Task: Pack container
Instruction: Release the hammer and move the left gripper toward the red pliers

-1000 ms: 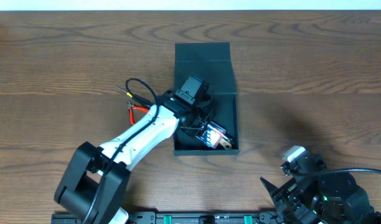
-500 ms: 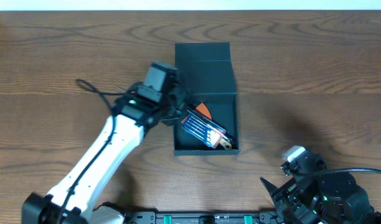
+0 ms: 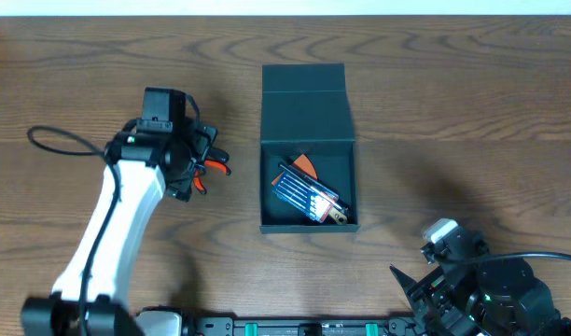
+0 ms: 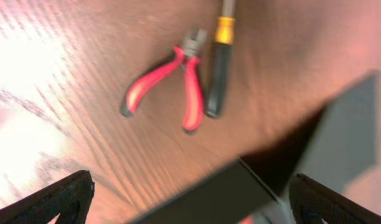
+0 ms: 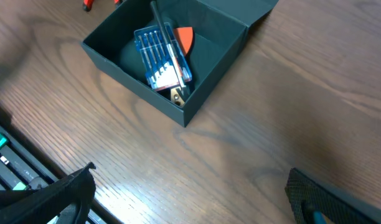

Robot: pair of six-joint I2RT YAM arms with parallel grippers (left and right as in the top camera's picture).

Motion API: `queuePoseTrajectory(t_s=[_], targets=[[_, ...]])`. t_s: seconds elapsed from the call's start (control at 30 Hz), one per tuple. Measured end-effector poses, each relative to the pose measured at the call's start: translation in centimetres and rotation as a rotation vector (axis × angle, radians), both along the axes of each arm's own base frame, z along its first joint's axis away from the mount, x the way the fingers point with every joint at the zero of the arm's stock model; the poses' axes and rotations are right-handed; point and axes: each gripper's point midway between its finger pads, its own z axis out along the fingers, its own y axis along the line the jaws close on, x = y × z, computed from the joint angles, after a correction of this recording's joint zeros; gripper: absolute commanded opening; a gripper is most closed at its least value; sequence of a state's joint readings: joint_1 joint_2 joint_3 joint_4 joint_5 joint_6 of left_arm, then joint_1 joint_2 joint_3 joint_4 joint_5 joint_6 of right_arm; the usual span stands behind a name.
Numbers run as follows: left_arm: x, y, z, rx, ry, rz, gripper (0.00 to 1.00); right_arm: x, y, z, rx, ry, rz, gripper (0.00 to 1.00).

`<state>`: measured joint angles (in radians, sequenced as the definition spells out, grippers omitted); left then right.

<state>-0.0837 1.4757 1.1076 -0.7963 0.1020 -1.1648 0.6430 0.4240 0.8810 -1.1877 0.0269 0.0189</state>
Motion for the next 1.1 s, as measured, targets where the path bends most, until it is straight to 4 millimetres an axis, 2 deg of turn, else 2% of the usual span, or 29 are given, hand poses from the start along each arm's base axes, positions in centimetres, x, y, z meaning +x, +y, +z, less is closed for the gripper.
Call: queuePoseTrajectory(t_s=[0.13, 0.27, 0.33, 0.43, 0.5, 0.57, 0.7, 0.83, 0.97, 1.1], targets=[[-0.3, 0.6, -3.3, -0.013, 0.115, -0.01, 0.99, 0.0, 0.0, 0.0, 0.0, 0.0, 0.0, 0.99], [-0.9, 0.8, -5.8, -0.043, 0.206, -0.039, 1.0, 0.0, 0.0, 0.0, 0.0, 0.0, 0.0, 0.99], [-1.8, 1.0, -6.7, -0.056, 0.263, -0.052, 0.93, 0.0, 0.0, 0.0, 0.0, 0.0, 0.0, 0.99], [-3.4, 1.3, -7.4, -0.072, 0.343, -0.079, 0.88, 0.0, 0.0, 0.0, 0.0, 0.0, 0.0, 0.99], [-3.7, 1.8, -7.7, -0.076, 0.36, -0.102, 0.88, 0.0, 0.0, 0.0, 0.0, 0.0, 0.0, 0.99], [-3.7, 2.1, -7.9, -0.077, 0.362, -0.125, 0.84, 0.0, 0.0, 0.0, 0.0, 0.0, 0.0, 0.99], [-3.2, 2.6, -8.8, -0.072, 0.345, -0.205, 0.83, 0.0, 0.0, 0.0, 0.0, 0.0, 0.0, 0.99], [-2.8, 2.6, -9.8, -0.064, 0.339, -0.307, 0.75, 0.0, 0.0, 0.0, 0.0, 0.0, 0.0, 0.99], [-2.4, 2.6, -10.8, -0.054, 0.326, -0.389, 0.73, 0.0, 0.0, 0.0, 0.0, 0.0, 0.0, 0.99], [-2.3, 2.6, -11.4, -0.053, 0.33, -0.428, 0.63, 0.0, 0.0, 0.0, 0.0, 0.0, 0.0, 0.99]])
